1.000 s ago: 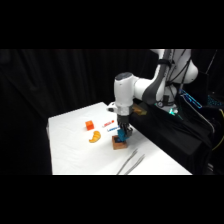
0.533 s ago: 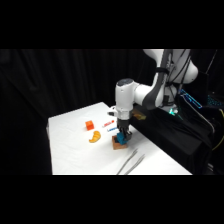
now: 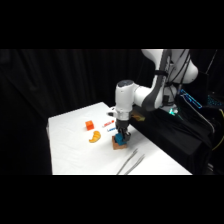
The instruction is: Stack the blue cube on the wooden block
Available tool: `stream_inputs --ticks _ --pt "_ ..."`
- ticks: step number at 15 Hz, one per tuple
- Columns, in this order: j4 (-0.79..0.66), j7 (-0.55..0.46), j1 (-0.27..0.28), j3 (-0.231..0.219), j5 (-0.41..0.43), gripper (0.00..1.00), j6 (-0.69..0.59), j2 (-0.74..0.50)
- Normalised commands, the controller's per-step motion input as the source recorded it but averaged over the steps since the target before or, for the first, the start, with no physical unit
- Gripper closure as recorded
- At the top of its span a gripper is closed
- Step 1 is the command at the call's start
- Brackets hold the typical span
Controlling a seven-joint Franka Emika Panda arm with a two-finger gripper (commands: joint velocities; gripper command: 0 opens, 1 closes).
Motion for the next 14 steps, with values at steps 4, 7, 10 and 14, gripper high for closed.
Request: stream_inputs --ticks 4,7,10,14 --pt "-0.01 0.12 0.102 -0.153 -0.180 0.00 0.02 -0.10" --pt "-0.03 0.12 0.105 -0.131 -0.189 0.00 -0.09 -0.18" --pt "-0.06 0.06 0.073 -0.053 -0.125 0.00 -0.20 -0.29" --pt "-0.09 -0.09 -0.028 0.096 0.042 0.00 -0.33 -0.42"
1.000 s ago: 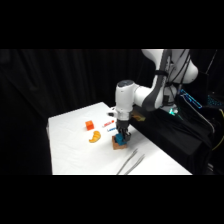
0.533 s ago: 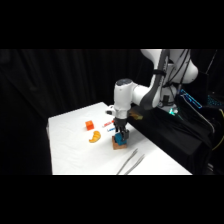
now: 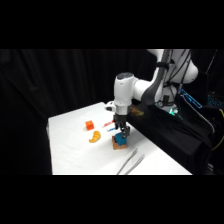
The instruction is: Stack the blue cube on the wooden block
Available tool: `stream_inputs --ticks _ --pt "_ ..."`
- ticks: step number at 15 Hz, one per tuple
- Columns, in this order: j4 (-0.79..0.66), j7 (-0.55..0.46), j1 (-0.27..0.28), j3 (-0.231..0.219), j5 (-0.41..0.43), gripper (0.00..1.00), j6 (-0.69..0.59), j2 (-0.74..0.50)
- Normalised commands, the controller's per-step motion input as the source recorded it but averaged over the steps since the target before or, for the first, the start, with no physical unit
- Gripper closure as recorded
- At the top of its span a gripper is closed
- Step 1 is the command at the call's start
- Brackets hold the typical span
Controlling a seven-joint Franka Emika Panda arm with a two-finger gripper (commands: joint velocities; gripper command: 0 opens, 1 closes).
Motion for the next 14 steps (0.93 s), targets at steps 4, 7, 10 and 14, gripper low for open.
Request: stream_inputs --ticks 4,7,10,14 --pt "-0.05 -0.19 -0.077 0.141 0.135 0.00 -0.38 -0.42" --pt "0.08 -0.27 -0.110 0.107 0.195 0.00 -0.43 -0.34" --pt "0.19 -0.19 -0.130 0.062 0.112 0.00 -0.46 -0.26" --pt "0.29 -0.13 -0.127 0.037 0.065 0.00 -0.45 -0.11"
